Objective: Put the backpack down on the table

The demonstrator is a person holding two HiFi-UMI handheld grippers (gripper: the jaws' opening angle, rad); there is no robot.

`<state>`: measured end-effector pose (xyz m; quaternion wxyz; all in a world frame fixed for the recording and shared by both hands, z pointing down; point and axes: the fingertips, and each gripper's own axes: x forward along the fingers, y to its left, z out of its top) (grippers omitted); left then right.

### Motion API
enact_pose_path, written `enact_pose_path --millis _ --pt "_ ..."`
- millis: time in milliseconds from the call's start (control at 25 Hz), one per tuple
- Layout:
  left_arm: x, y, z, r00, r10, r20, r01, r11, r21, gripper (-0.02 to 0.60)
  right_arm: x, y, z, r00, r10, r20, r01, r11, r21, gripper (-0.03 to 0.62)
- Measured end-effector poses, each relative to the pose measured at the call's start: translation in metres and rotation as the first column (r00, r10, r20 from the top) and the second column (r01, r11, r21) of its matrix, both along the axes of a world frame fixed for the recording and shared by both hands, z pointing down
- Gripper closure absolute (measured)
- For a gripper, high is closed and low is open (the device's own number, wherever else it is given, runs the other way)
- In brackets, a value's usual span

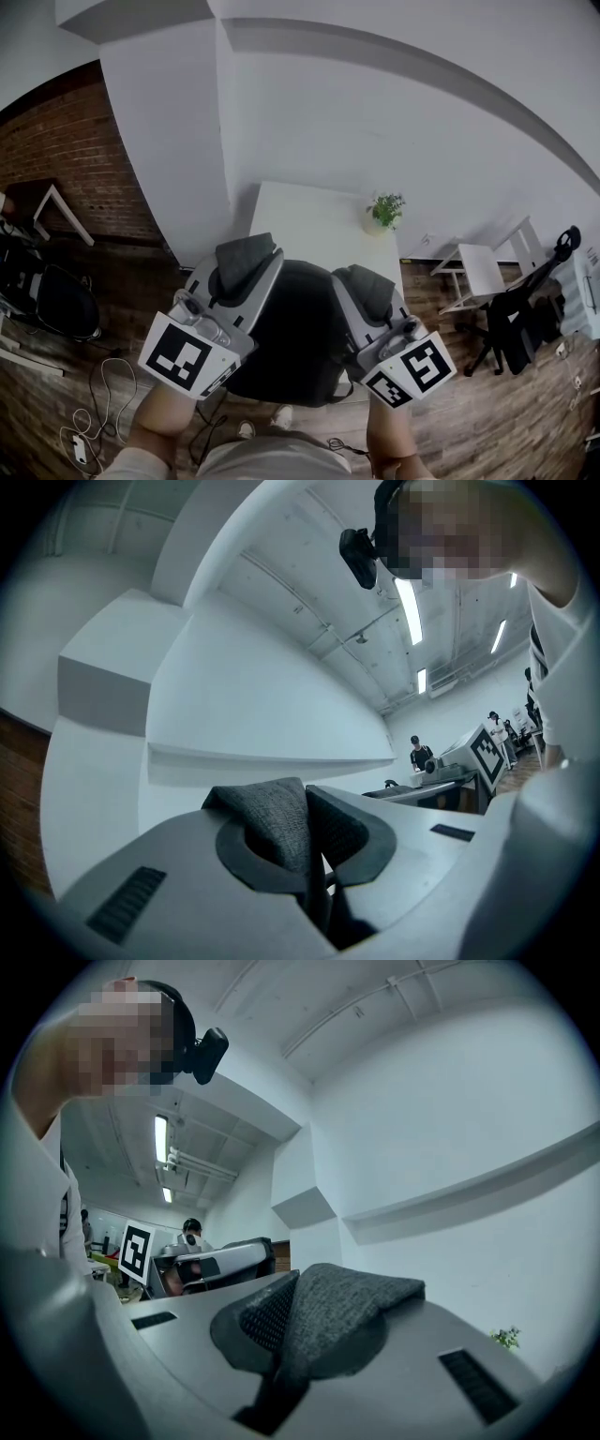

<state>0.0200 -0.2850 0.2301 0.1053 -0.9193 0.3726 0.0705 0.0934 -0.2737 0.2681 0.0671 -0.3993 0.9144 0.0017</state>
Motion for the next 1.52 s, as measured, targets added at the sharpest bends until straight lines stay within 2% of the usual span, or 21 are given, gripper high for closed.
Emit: enact_pose_path --millis 440,720,960,1520 --pt "0.019 -0.056 -0.007 1.0 -0.01 -0.004 0.01 1.0 0.009 0.538 0.021 -0.058 -0.009 1.0 0.011 -0.022 -0.01 0.999 0.041 0.545" --pt "0.028 -0.077 0.006 1.0 -0.022 0.015 0.022 1.0 -0.001 0.538 0.03 -0.08 0.001 1.0 0.023 -0.019 -0.022 0.999 0.047 0.545" --pt "0.028 -0.092 0.028 0.999 -0.046 0.0 0.046 0.998 -0.045 0.538 0.029 -0.095 0.02 1.0 -0.006 0.005 0.006 1.0 0.003 0.545" --pt "0.037 -0.116 0.085 0.994 -0.109 0.022 0.111 0.984 -0.137 0.538 0.036 -0.121 0.084 0.996 0.008 -0.084 -0.015 0.997 -0.075 0.543"
